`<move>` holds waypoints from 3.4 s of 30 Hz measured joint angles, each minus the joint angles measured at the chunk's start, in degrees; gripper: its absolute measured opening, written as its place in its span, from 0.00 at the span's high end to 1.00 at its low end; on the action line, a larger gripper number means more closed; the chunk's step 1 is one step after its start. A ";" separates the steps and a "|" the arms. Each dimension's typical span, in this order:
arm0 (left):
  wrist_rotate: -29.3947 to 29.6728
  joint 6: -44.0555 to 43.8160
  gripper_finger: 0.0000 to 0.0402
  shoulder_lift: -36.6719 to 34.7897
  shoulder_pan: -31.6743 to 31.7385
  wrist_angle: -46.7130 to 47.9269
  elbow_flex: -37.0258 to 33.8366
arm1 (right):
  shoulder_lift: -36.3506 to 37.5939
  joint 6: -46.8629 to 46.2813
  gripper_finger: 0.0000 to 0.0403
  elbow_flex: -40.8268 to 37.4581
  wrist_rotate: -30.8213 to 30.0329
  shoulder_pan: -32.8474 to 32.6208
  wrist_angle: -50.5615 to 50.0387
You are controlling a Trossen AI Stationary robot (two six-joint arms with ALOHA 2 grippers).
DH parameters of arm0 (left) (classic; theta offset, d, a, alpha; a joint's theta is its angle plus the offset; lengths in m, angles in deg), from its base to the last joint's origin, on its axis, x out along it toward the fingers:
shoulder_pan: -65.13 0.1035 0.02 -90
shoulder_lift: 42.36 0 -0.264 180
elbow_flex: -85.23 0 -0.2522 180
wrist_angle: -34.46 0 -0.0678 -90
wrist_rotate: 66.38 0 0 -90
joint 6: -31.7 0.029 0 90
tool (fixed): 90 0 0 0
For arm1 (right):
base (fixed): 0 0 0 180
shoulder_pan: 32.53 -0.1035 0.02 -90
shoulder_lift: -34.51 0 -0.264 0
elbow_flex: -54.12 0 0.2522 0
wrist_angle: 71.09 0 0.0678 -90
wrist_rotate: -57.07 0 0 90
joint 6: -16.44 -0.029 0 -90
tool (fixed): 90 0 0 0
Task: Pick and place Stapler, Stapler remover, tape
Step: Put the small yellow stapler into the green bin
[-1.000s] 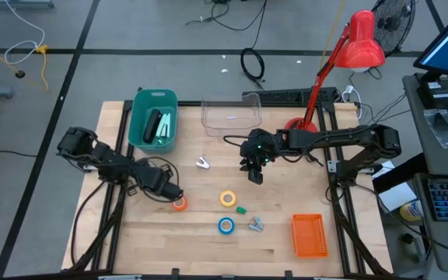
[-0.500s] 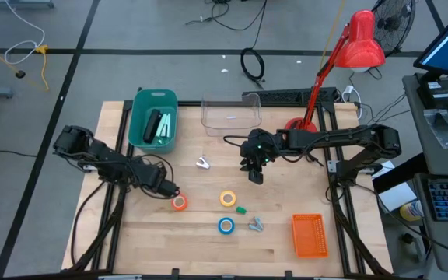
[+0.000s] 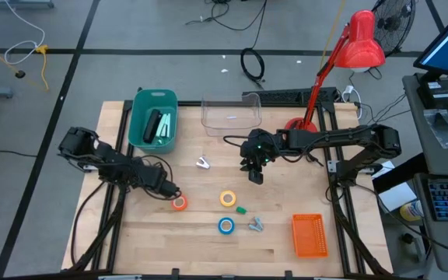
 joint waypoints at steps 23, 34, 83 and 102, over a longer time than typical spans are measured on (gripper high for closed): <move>-0.14 11.36 0.72 0.30 -0.06 2.25 11.42 | 0.01 0.51 0.74 0.00 0.02 0.00 -0.60; 3.33 6.88 0.72 -3.69 2.57 9.15 10.19 | 0.02 1.33 0.74 0.00 -0.02 0.02 -0.43; 2.27 3.13 0.72 4.47 8.41 -8.87 -1.60 | 0.00 2.58 0.74 0.00 2.99 0.00 -1.22; 2.05 5.48 0.87 4.16 8.43 -8.76 -0.63 | 0.01 2.82 0.74 0.00 2.93 0.02 -1.31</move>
